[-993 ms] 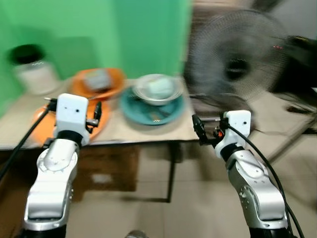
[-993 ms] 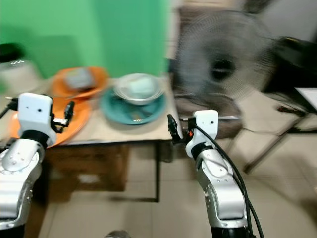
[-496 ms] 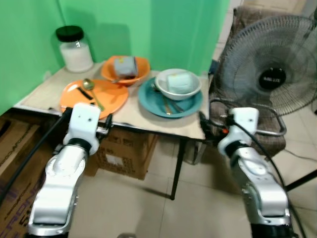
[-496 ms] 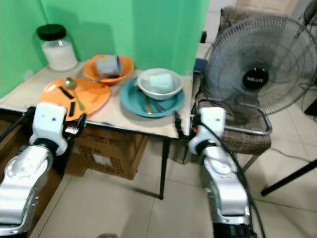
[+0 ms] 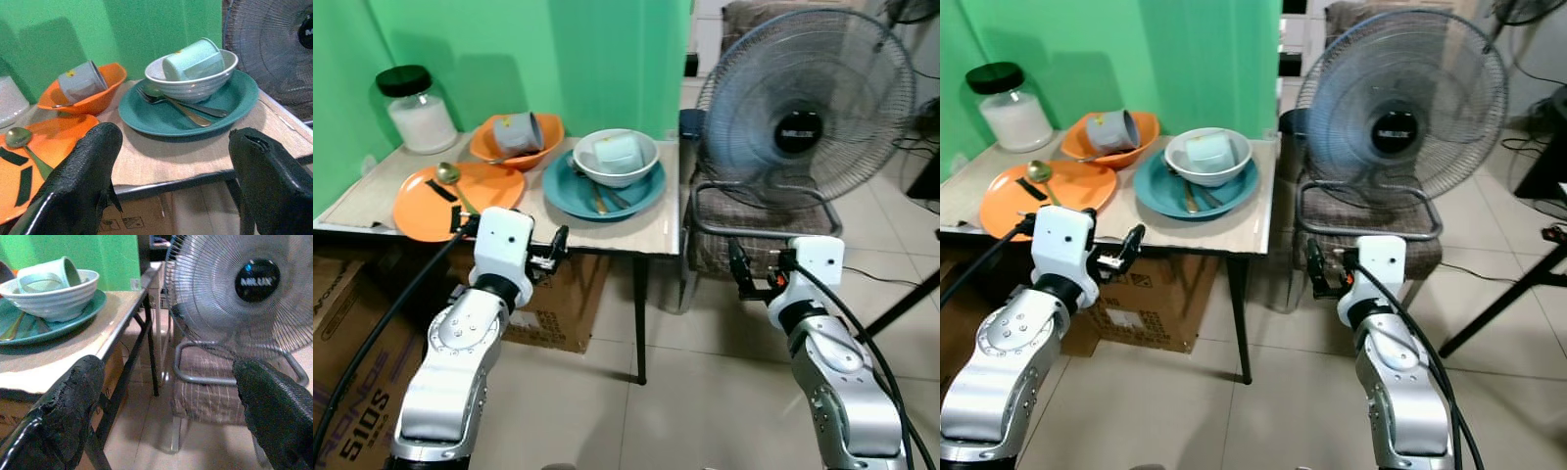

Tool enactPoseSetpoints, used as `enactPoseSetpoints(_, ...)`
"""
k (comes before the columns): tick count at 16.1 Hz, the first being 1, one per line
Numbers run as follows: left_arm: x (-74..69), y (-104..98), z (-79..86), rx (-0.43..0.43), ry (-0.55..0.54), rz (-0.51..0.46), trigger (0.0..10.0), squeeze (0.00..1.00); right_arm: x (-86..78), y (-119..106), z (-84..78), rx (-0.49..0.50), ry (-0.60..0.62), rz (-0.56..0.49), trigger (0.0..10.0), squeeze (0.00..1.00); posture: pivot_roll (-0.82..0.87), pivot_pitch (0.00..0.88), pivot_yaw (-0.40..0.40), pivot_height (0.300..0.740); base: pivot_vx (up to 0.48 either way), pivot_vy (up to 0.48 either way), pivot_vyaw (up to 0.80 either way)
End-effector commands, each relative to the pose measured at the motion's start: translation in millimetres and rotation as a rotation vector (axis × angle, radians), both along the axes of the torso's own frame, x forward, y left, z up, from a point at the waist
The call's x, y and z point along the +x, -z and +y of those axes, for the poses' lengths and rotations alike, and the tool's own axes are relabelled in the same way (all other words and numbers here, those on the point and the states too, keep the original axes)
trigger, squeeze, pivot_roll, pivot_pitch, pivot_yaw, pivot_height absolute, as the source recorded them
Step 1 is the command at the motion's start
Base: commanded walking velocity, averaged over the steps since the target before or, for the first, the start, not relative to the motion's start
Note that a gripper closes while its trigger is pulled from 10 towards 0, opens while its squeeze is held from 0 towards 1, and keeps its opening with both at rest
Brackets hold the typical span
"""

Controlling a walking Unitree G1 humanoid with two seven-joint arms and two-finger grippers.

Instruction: Setting the table

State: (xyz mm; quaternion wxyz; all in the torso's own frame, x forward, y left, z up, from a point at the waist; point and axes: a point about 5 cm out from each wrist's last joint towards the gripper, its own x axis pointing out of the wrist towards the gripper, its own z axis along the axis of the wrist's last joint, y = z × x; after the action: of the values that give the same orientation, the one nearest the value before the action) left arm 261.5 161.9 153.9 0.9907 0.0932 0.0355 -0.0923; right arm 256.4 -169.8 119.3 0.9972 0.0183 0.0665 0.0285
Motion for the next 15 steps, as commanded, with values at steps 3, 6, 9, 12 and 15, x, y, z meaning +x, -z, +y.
enactPoseSetpoints(3, 0.3, -2.6, 3.6, -0.006, -0.025, -0.019, 10.0, 1.00, 2.1, -12.1, 8.0, 0.069, -0.032, -0.060, 10.0, 1.00, 0.10, 0.000, 0.036, 0.740, 0.000, 0.000, 0.00)
enactPoseSetpoints(6, 0.2, -4.8, 7.6, -0.052, -0.068, -0.029, 10.0, 1.00, 5.0, -15.9, 7.4, 0.045, -0.031, -0.095, 10.0, 1.00, 0.11, 0.000, 0.028, 0.740, 0.000, 0.000, 0.00)
enactPoseSetpoints(9, 1.5, -12.8, 8.1, -0.066, -0.103, -0.110, 10.0, 1.00, 7.8, -17.3, 5.3, 0.059, -0.014, -0.106, 10.0, 1.00, 0.11, 0.000, 0.027, 0.740, 0.000, 0.000, 0.00)
enactPoseSetpoints(12, 0.2, -13.2, 7.9, -0.023, -0.079, -0.113, 10.0, 1.00, 9.9, -11.7, 3.2, 0.007, 0.031, -0.053, 10.0, 1.00, 0.11, 0.000, 0.026, 0.740, 0.000, 0.000, 0.00)
enactPoseSetpoints(15, 0.4, -14.2, 9.9, -0.023, -0.063, -0.121, 10.0, 1.00, 9.0, -10.2, 10.8, 0.025, -0.038, -0.038, 10.0, 1.00, 0.11, 0.000, 0.022, 0.740, 0.000, 0.000, 0.00)
